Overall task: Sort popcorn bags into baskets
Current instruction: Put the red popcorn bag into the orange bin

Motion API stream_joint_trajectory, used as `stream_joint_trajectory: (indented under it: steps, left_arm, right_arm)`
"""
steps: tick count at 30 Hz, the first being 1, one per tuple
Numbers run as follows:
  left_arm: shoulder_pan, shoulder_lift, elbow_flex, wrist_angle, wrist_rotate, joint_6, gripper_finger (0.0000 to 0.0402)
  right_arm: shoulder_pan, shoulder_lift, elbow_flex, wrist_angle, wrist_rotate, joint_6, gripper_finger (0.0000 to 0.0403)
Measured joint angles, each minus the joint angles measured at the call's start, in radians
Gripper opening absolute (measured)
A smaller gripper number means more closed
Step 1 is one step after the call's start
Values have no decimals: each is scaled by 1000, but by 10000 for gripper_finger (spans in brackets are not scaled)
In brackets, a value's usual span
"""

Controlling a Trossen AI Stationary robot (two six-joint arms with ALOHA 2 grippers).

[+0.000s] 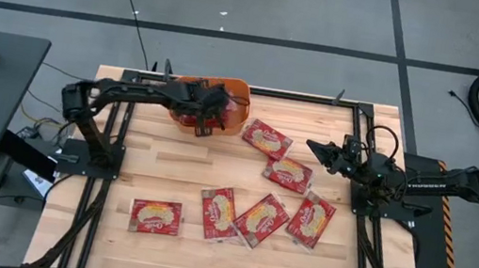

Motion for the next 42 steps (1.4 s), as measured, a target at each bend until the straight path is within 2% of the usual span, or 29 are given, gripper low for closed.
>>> stream_joint_trajectory:
  steps: [5,10,13,18,21,23,27,30,32,38,42]
  left_arm:
    - [15,81,-63,26,-2,80,28]
    - [8,104,-70,1,-96,46,110]
    - [-14,73,-70,-13,-101,31,154]
    - [-83,-11,-69,-22,-80,14,192]
    - [-139,-69,-68,-20,8,-27,193]
    - [-177,-98,-68,-22,109,-79,189]
    - [-253,-139,-67,-15,341,-270,180]
    - [-316,-141,-67,-12,446,-391,174]
    - [-362,-139,-67,-11,473,-454,172]
    - [-497,-137,-67,-12,471,-548,172]
    - [-585,-137,-68,-48,473,-665,172]
  right_arm:
    - [2,0,0,0,-1,26,28]
    - [2,0,0,0,-18,41,28]
    - [2,0,0,0,-22,41,28]
    - [2,0,0,-1,-27,37,28]
    - [2,0,0,-1,-27,34,28]
    - [2,0,0,-3,-27,24,28]
    - [2,0,0,-4,-28,16,28]
    - [2,0,0,-4,-49,16,28]
    - [2,0,0,-5,-65,15,28]
    - [2,18,0,-10,-81,22,28]
    - [2,34,0,-10,-81,25,28]
